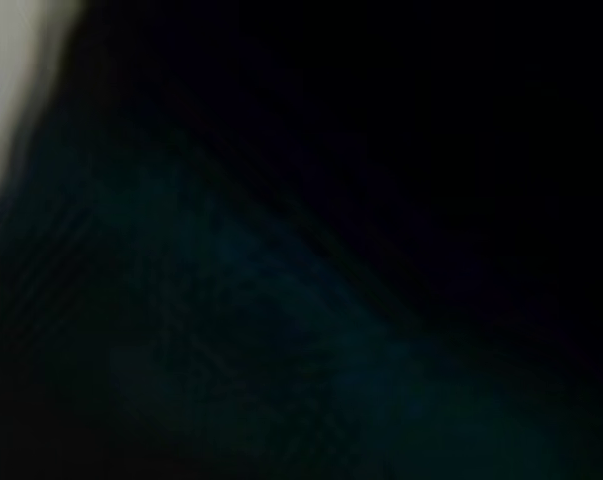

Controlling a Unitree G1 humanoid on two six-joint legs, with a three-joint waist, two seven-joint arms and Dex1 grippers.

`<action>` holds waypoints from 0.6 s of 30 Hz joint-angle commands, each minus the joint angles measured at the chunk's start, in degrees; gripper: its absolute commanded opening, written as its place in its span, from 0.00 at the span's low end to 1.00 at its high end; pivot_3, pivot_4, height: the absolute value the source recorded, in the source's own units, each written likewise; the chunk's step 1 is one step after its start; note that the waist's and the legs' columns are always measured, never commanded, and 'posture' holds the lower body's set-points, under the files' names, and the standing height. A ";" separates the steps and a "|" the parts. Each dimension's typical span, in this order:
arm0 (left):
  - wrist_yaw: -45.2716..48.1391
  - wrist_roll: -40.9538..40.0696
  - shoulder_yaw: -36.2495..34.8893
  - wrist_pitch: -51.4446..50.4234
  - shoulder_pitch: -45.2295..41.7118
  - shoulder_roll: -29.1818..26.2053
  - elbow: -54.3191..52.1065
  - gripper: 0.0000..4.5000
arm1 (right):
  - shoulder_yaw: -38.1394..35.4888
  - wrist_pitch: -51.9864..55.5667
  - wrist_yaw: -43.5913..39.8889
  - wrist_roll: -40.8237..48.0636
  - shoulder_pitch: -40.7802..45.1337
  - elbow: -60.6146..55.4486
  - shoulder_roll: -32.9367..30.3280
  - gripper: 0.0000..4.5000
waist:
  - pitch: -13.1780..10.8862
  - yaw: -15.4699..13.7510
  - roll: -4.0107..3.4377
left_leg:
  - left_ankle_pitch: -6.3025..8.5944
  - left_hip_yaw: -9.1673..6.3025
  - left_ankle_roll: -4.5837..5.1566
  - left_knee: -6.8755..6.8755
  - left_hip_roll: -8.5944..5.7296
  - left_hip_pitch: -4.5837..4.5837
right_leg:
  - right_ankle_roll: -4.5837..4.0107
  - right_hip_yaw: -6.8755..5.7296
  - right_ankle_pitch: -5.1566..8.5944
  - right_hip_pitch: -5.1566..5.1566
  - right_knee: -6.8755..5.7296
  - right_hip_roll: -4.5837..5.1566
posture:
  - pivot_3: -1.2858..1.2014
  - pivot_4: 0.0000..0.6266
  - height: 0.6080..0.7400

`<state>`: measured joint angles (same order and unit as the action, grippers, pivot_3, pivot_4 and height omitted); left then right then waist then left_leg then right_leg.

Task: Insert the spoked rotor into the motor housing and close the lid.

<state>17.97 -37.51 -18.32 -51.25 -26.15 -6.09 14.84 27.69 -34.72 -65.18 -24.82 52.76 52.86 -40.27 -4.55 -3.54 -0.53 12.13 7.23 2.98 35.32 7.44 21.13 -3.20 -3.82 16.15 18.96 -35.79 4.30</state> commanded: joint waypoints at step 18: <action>-0.97 0.00 0.40 3.00 1.75 2.77 -0.40 0.67 | -5.35 12.59 -12.27 11.23 -5.82 -18.56 -0.19 0.00 | 0.00 0.61 -0.03 | -0.12 0.01 0.21 -0.14 0.02 0.42 | -0.01 -0.06 0.00 0.33 0.09 0.00 | 0.52 0.00 1.00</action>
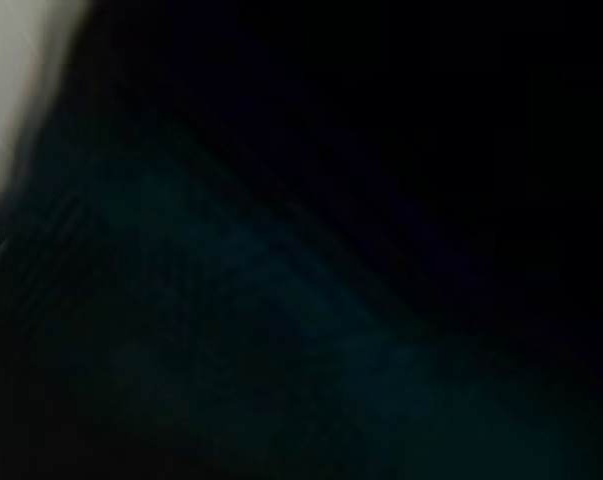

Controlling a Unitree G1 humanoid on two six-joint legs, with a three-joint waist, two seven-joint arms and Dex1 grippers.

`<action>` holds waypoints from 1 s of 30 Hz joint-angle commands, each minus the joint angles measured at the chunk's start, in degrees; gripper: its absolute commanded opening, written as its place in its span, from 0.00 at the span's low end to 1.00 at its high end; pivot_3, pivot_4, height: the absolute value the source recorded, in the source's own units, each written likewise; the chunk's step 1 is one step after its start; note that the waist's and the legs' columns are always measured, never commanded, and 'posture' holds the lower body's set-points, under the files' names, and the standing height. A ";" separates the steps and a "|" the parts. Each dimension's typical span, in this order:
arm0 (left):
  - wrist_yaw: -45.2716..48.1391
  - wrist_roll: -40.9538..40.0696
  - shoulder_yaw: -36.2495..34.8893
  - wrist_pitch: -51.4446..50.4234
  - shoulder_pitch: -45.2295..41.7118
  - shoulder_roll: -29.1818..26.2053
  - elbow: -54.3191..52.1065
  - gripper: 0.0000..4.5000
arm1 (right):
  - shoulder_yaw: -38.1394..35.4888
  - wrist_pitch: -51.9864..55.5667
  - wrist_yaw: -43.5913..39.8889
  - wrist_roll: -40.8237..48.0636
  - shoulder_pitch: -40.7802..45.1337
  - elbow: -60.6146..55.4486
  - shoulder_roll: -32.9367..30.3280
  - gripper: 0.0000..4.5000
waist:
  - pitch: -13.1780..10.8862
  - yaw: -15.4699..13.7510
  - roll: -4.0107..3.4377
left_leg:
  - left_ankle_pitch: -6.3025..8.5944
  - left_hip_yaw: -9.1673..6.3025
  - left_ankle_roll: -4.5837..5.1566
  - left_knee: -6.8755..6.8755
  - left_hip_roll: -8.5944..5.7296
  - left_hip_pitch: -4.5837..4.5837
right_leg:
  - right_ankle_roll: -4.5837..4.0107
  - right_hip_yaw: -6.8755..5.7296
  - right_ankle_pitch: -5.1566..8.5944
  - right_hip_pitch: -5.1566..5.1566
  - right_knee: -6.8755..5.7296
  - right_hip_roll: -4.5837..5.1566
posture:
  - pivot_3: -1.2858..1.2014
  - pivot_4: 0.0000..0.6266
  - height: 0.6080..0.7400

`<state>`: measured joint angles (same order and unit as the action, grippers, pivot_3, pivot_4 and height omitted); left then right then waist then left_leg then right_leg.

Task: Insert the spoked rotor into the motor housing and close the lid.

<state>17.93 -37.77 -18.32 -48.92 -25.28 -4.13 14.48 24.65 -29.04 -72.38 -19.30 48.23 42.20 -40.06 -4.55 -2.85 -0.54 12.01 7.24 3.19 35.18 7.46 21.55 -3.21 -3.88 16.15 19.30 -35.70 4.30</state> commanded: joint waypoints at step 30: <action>-4.70 -0.77 1.11 2.23 8.66 3.67 -6.15 0.67 | -6.42 87.64 11.34 21.77 6.15 -22.49 17.01 0.00 | -0.01 -1.13 -0.23 | -0.31 0.02 -0.88 -0.98 0.00 -0.44 | 0.02 0.03 0.00 -0.01 0.28 -0.07 | 0.52 0.00 1.00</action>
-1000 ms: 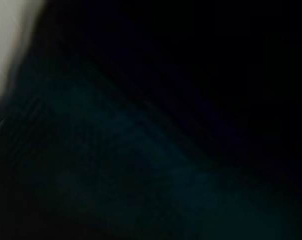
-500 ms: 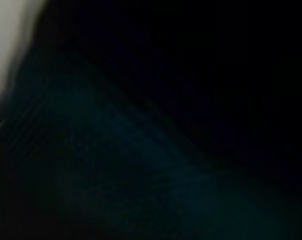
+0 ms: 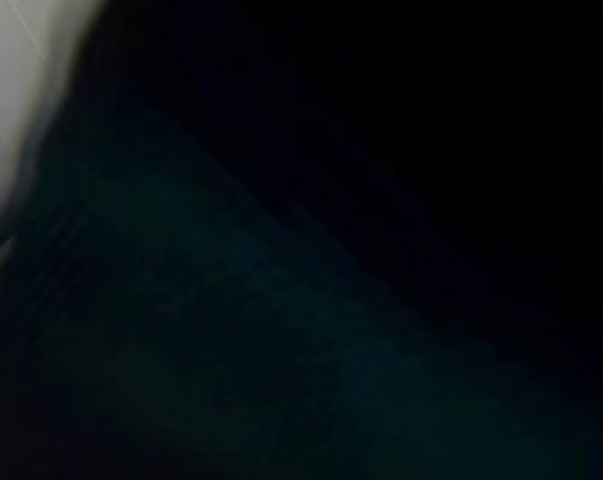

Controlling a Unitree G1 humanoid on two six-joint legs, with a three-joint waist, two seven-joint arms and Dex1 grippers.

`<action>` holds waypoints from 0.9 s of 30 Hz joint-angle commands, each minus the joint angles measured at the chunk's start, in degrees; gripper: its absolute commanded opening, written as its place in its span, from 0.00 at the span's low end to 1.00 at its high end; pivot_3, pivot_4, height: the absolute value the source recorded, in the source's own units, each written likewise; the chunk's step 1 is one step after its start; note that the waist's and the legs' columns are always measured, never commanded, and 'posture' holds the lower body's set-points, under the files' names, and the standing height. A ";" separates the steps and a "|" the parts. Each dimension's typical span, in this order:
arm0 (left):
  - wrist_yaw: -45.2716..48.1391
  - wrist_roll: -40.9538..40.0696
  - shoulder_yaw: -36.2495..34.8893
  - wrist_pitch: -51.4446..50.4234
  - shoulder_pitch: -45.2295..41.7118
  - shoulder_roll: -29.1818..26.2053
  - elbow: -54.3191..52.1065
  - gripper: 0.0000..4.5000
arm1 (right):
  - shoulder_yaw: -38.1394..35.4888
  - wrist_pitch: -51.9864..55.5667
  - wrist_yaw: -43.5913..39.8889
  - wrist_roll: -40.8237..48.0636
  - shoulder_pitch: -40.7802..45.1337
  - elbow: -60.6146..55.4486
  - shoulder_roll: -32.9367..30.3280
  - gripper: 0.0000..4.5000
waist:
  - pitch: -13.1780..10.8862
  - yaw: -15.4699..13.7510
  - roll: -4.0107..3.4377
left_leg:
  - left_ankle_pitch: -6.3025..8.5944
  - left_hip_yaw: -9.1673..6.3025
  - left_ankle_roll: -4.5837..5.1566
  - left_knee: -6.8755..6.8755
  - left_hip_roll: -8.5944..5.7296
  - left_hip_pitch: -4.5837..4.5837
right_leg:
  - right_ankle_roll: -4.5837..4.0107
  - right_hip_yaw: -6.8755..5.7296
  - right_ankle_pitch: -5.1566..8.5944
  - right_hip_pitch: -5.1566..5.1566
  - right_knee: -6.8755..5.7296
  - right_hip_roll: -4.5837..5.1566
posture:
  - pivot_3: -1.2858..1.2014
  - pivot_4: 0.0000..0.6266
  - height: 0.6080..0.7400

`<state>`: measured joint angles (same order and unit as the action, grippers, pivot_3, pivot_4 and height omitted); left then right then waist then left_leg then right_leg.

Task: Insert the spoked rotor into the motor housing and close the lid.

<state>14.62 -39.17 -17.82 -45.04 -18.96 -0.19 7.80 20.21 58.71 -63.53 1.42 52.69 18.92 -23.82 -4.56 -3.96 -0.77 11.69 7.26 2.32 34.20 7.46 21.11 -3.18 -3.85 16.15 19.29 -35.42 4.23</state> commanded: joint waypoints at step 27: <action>6.74 -3.21 5.43 -8.09 0.12 -6.11 -2.56 0.67 | -6.36 -52.34 12.31 -11.89 4.28 7.95 -18.44 0.00 | 0.02 -0.51 0.04 | -0.19 0.09 0.10 0.04 0.03 0.05 | 0.40 -0.01 -0.26 -0.08 0.09 -0.01 | 0.52 0.00 1.00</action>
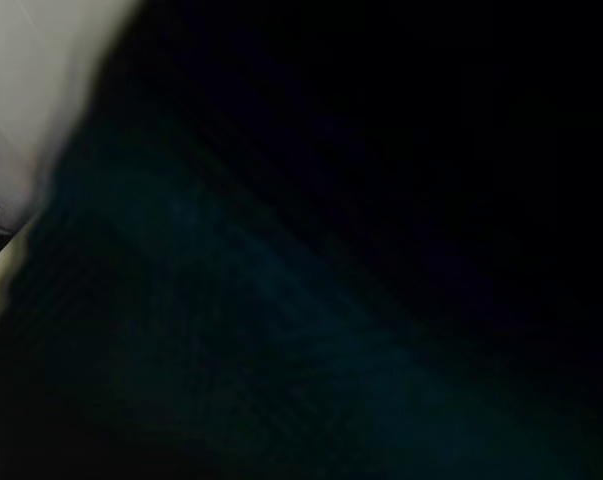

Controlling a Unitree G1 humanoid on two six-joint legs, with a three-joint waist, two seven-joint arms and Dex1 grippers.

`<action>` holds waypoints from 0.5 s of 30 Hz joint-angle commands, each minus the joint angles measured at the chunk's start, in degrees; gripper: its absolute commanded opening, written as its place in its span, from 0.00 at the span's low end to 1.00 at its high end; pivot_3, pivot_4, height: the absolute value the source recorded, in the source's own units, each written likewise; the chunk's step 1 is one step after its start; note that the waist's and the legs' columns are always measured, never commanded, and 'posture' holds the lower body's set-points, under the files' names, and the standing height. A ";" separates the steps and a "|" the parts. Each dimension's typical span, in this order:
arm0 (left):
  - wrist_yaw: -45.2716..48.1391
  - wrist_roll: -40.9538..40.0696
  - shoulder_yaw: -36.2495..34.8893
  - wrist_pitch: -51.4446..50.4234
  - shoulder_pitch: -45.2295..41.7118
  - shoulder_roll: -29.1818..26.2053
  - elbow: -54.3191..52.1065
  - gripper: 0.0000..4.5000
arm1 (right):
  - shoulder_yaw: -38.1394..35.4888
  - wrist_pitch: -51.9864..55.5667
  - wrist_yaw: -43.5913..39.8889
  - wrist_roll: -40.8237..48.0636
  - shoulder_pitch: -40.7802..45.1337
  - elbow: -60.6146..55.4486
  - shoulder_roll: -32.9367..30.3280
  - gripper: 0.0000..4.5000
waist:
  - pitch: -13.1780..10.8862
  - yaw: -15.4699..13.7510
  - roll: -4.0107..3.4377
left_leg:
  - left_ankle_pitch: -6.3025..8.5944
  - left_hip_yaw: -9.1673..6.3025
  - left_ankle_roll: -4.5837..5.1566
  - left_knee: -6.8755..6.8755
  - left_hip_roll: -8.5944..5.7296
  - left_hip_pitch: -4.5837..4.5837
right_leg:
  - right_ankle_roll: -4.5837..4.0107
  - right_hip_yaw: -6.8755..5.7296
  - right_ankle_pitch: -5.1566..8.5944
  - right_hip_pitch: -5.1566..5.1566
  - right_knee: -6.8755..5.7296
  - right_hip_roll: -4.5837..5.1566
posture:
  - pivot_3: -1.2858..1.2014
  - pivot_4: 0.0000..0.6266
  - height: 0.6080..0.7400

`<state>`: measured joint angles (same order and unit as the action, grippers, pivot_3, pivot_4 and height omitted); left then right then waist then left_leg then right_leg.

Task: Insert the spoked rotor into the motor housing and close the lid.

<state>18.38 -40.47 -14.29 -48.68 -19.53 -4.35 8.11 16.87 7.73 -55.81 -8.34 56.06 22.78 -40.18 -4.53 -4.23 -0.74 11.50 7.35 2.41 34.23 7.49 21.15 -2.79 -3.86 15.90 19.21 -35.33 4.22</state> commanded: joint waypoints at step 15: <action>16.26 -0.76 8.44 -7.50 -9.29 -16.91 -7.24 0.67 | -5.52 8.02 5.04 0.20 -16.83 -5.29 0.07 0.00 | -0.04 0.20 -0.09 | -0.06 0.10 0.47 0.51 0.10 0.94 | -0.05 0.04 0.00 1.00 -0.54 0.01 | 0.52 0.00 1.00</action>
<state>33.79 -41.91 -6.21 -57.02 -27.86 -20.84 0.93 12.98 14.85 -51.79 -9.21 39.09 21.05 -40.65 -4.57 -4.03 -0.82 11.41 7.48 2.87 34.74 7.59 21.99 -2.84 -3.78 15.90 20.15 -35.88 4.22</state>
